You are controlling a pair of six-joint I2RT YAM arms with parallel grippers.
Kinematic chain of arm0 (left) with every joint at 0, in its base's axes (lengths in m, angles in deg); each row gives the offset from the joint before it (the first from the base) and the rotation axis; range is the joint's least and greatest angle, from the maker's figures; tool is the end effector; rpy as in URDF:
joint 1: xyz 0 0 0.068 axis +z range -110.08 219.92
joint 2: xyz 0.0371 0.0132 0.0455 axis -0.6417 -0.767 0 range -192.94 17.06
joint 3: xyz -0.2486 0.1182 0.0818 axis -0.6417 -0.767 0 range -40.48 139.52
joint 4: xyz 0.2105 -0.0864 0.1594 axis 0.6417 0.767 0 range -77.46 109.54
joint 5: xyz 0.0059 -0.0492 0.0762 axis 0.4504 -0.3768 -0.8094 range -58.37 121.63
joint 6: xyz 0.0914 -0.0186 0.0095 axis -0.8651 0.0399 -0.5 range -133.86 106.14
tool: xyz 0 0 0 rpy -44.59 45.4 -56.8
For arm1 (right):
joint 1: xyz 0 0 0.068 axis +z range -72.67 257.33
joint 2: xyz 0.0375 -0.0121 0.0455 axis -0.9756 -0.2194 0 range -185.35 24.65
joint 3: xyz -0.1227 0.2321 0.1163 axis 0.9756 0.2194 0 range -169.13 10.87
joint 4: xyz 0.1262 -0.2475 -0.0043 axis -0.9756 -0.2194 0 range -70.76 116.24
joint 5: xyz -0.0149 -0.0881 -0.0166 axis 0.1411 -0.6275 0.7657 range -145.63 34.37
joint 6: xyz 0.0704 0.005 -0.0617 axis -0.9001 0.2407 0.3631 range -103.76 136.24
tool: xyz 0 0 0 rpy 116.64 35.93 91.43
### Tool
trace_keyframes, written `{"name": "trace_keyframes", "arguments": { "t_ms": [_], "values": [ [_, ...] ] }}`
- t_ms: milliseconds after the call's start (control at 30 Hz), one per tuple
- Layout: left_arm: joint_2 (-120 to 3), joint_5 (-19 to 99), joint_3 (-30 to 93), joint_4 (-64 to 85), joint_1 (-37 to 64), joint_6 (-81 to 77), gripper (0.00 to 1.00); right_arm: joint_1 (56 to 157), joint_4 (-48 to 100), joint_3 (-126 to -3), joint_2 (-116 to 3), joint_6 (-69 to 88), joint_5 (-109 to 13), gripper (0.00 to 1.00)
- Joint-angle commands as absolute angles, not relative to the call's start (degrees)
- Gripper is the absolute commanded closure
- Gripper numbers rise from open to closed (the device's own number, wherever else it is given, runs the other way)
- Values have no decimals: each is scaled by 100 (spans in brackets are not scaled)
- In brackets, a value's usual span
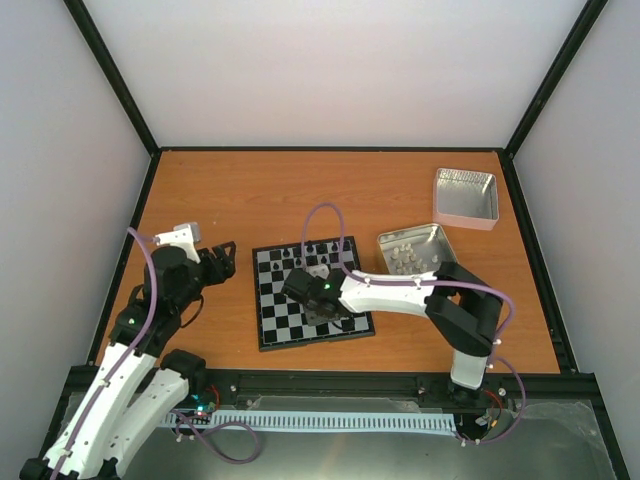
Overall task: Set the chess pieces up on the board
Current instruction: Pick up the chess piece from the chessboard, then place the chess piece on the chessboard.
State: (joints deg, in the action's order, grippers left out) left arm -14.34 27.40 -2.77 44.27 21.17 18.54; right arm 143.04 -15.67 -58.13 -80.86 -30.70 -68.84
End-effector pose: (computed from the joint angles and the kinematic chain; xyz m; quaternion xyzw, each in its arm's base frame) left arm 0.1717 -0.0517 0.2793 -0.1200 0.8364 -0.2023 0.4951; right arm 0.1708 0.3317 0.1210 -0.1498 0.9769 0.0199 0.1508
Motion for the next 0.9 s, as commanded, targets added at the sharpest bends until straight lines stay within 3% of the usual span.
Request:
{"name": "trace_keyframes", "arguments": {
  "t_ms": [0, 400, 700, 867],
  "values": [
    [-1541, 3177, -230, 4268, 2137, 1819, 25, 14304, -789, -5227, -7495, -2276, -7287, 85],
    [-2272, 6822, 0, 3696, 2137, 1933, 24, 14263, 3465, -3327, -4874, 463, -6426, 86],
    [-2718, 9328, -140, 2311, 2137, 2812, 17, 14259, 3581, -3212, -4160, 1703, -5639, 86],
    [-2919, 9498, -224, 2194, 2135, 3065, 25, 14263, 3394, -3359, -4155, 2038, -5451, 86]
  ]
}}
